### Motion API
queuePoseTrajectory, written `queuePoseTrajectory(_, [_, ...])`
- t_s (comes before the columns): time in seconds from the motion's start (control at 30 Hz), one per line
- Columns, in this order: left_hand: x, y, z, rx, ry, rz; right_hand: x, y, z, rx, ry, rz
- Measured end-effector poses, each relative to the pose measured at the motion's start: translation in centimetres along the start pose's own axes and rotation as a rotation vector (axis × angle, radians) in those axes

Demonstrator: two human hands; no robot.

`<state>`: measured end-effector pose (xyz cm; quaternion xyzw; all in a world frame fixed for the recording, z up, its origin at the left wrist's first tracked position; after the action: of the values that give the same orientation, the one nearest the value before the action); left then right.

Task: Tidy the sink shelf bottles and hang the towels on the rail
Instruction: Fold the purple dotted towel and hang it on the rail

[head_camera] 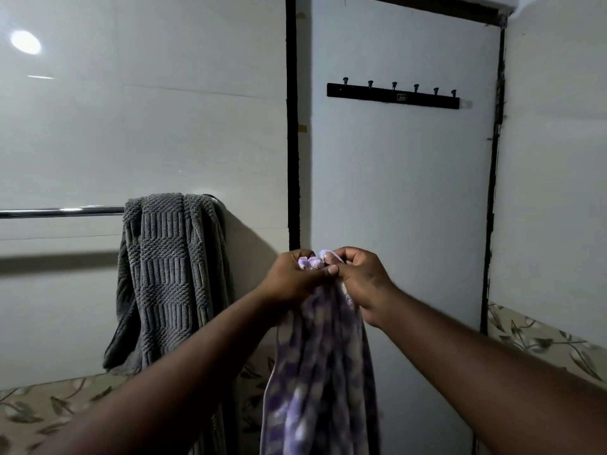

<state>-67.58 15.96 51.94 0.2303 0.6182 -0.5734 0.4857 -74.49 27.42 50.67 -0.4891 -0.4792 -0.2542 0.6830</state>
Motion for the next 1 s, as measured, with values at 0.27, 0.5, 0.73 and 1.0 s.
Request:
queuePoseTrajectory(0.27, [-1.2,-0.8,3.0,-0.269,-0.119,-0.117,-3.0,1.5,0.2,0.289,-0.003,-0.194])
queuePoseTrajectory(0.5, [-1.5,-1.5,5.8,-0.35,-0.156,-0.191,-5.9,4.4,-0.8,0.456,-0.05,-0.277])
queuePoseTrajectory(0.73, [-1.7,-1.6,5.4,-0.263,-0.202,-0.177,-5.3,2.8,0.2,0.068,0.137,-0.211])
queuePoseTrajectory(1.0, [-1.0,-0.4,1.4,0.077,-0.211,-0.042,-1.3,0.4,-1.8,0.049,-0.039,-0.128])
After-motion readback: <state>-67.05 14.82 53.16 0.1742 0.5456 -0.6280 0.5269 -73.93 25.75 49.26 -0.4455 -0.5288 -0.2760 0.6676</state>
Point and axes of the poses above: each hand's wrist, its own y-axis away from the middle knuckle, its own z-axis out of the back of the hand, x = y × z, the point moved 9 cm from there along -y, towards the middle knuckle, and after that the axes turned 6 degrees about y, right-handed, at the moved point
